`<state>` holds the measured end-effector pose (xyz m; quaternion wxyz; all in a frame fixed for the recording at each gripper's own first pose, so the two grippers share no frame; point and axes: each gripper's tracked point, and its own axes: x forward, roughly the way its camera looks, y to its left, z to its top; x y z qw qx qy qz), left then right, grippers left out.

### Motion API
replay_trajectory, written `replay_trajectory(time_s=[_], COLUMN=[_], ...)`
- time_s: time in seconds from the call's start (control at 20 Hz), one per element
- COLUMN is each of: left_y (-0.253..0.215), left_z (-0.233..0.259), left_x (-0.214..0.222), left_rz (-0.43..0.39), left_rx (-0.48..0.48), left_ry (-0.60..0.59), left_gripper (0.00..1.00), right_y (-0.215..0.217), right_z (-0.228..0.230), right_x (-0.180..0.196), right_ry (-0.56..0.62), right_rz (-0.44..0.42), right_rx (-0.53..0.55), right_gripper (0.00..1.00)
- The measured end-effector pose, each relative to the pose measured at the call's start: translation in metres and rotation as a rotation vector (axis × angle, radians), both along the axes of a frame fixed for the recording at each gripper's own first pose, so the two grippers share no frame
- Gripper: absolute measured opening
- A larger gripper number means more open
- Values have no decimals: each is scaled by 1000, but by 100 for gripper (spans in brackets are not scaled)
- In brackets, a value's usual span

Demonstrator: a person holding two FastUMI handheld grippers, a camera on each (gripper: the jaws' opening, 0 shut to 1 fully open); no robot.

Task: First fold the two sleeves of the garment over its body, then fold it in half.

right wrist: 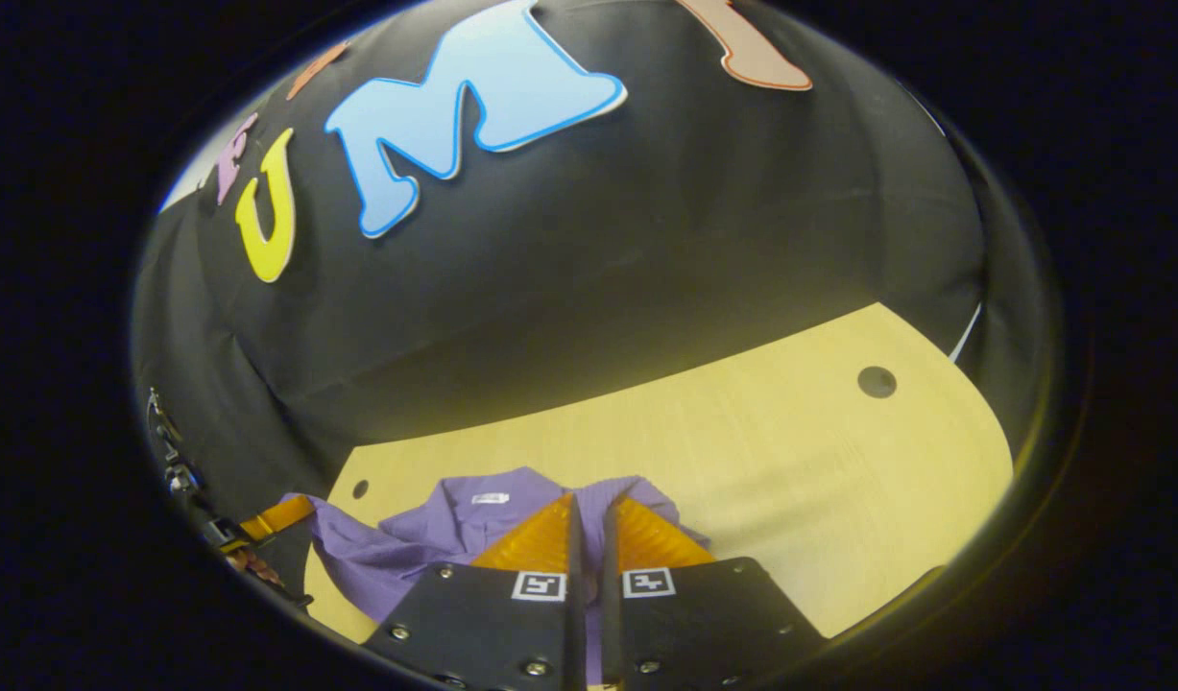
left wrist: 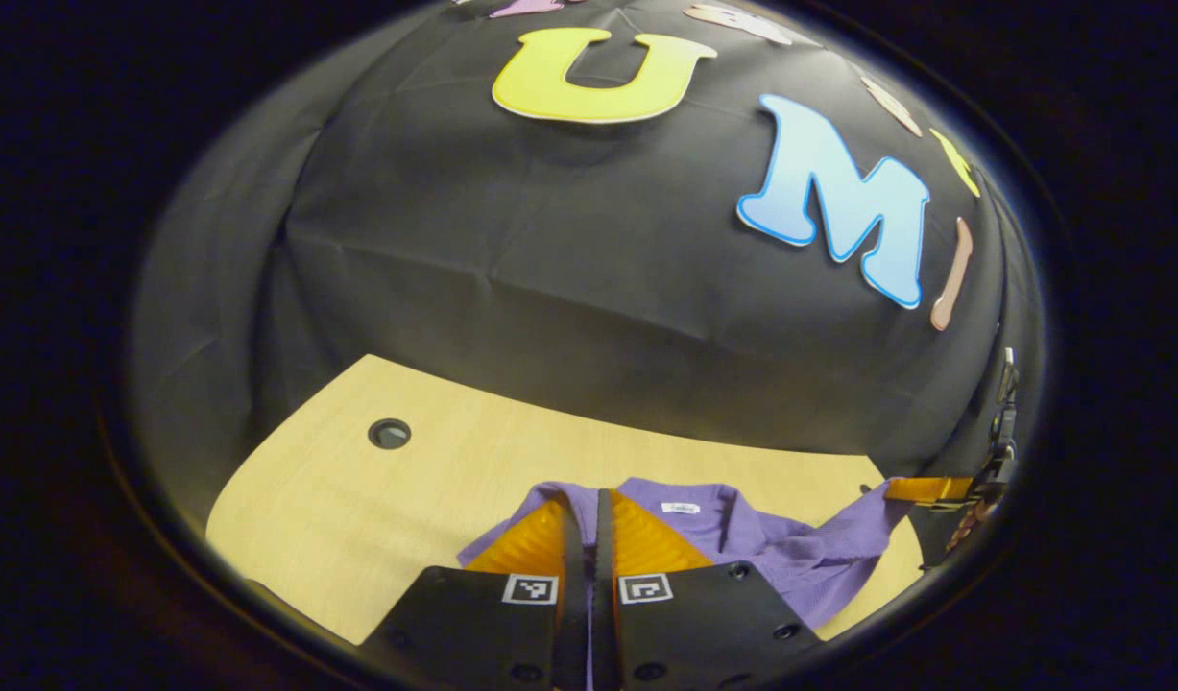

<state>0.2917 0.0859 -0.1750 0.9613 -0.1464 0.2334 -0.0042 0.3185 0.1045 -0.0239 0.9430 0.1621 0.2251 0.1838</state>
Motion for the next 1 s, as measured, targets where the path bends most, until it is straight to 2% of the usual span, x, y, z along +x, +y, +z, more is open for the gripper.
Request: replay_trajectory(time_s=[0.25, 0.55, 0.6, 0.7, 0.75, 0.85, 0.9, 0.95, 1.0], left_y=[5, 7, 4, 6, 5, 1, 1, 1, 0], left_z=[-30, -55, -57, -57, -55, -44, -39, -31, -25], left_x=[23, 30, 31, 29, 28, 28, 29, 29, 29], left_rz=[32, 63, 59, 62, 61, 46, 46, 36, 32], left_rx=[68, 123, 128, 149, 152, 151, 165, 170, 173], left_ry=[21, 63, 71, 82, 79, 55, 40, 25, 9], left_gripper=[8, 11, 13, 12, 21, 29, 43, 43, 51], right_y=[6, 19, 19, 19, 18, 11, 8, 8, 6], right_z=[-27, -44, -44, -41, -38, -26, -18, -12, -6], right_x=[33, 44, 45, 41, 41, 39, 37, 34, 30], right_ry=[15, 40, 38, 35, 25, -13, -28, -40, -51], right_rz=[-12, -18, -17, -21, -28, -54, -59, -65, -70], right_rx=[-48, -68, -69, -76, -84, -103, -101, -103, -113], right_gripper=[7, 7, 11, 11, 12, 30, 43, 45, 46])
